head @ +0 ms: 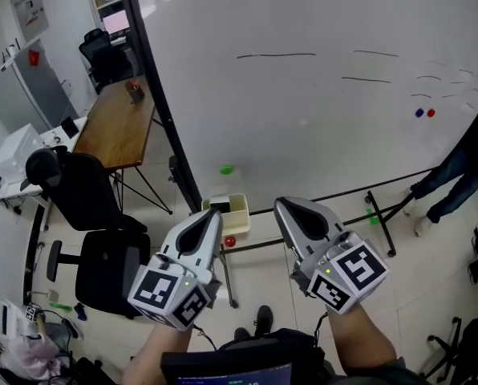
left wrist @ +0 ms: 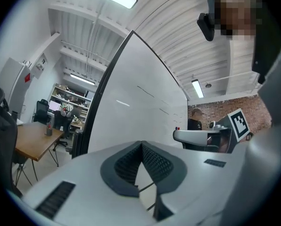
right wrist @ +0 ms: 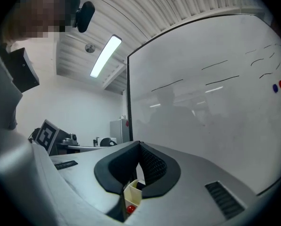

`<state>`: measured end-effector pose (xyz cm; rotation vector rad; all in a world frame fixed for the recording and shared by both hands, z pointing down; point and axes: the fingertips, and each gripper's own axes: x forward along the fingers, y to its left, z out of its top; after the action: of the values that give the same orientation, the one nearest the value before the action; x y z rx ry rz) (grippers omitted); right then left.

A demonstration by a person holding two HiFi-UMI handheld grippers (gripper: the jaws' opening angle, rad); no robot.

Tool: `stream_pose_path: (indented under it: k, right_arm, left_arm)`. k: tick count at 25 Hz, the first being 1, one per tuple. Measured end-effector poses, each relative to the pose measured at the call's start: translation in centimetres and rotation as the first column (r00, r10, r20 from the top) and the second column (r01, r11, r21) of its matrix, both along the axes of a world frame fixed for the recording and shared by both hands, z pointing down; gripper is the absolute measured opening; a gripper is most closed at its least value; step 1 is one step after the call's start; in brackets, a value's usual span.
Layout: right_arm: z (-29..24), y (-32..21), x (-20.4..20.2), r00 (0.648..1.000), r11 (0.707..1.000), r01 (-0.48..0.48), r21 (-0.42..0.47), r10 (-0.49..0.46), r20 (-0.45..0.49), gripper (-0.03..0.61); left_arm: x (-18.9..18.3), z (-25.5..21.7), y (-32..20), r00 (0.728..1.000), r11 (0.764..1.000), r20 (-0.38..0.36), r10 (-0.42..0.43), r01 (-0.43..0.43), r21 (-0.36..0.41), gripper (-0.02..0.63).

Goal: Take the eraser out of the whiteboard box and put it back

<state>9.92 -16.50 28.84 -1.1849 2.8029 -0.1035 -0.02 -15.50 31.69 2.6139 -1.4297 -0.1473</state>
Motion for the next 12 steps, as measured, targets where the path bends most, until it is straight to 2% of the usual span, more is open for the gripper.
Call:
stream_pose_path:
  k: [6,12]
  right_arm:
    - [0.0,2.4,3.6,0.993,0.994,-0.110,-0.016,0.109,-0.050,0.009]
    - [-1.3,5.4,11.1,0.986,0.986,-0.166,0.008,0.166,-0.023,0.009]
  left_arm:
    - [1.7,-0.4,2.1,0.997,0.997,-0.023,0.070,-0.069,0.028,0.035]
    - [6.7,-0.9,4.4,0.994,0.995,-0.057,0.096,-0.095,0.010,0.035]
